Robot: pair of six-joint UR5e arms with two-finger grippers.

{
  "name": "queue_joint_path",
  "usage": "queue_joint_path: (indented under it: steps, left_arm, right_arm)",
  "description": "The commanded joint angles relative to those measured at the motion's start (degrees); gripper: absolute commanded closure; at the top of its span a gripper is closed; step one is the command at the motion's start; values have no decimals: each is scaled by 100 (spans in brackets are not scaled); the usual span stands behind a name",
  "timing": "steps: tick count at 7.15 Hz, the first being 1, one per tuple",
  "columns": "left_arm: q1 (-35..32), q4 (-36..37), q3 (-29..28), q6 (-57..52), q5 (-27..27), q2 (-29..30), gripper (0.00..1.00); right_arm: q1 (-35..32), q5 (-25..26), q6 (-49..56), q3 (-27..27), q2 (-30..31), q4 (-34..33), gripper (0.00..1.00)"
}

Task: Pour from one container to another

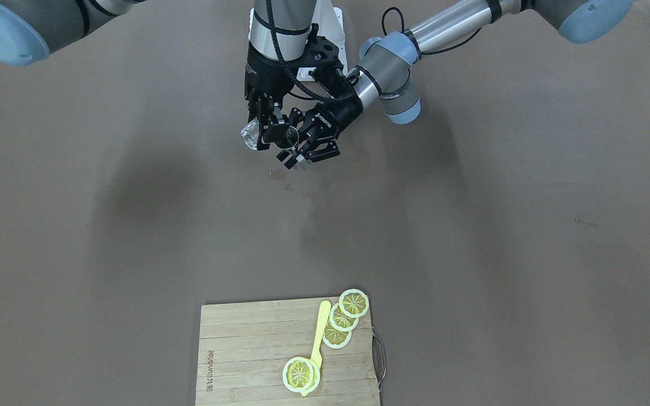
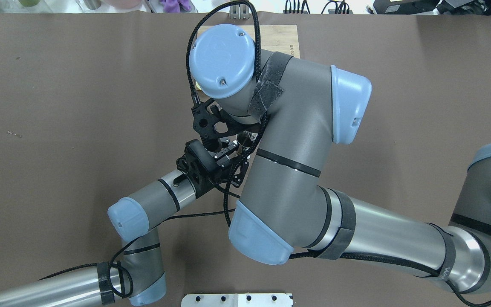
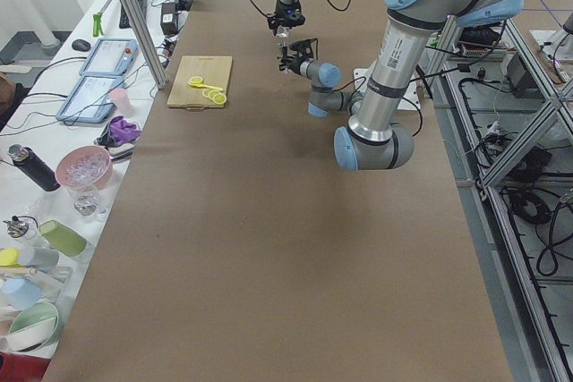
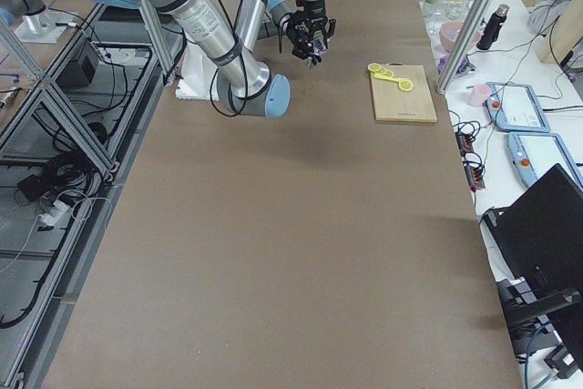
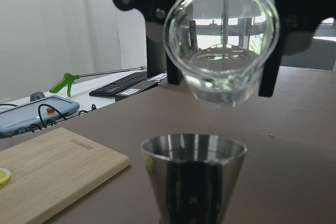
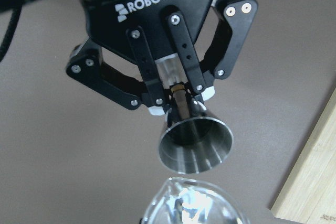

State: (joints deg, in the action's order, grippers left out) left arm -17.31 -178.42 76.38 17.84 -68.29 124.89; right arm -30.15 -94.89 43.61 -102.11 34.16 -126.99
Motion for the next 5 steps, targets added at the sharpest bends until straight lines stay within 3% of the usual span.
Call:
queue_joint_path:
  steps: [1, 5]
  left_arm:
    - [0, -9, 0, 0, 0, 0, 100]
    - [0, -17, 0, 0, 0, -9, 100]
  right_arm:
    - [96, 145, -2, -2, 12, -19, 100]
    - [123, 242, 7, -46, -6, -133, 100]
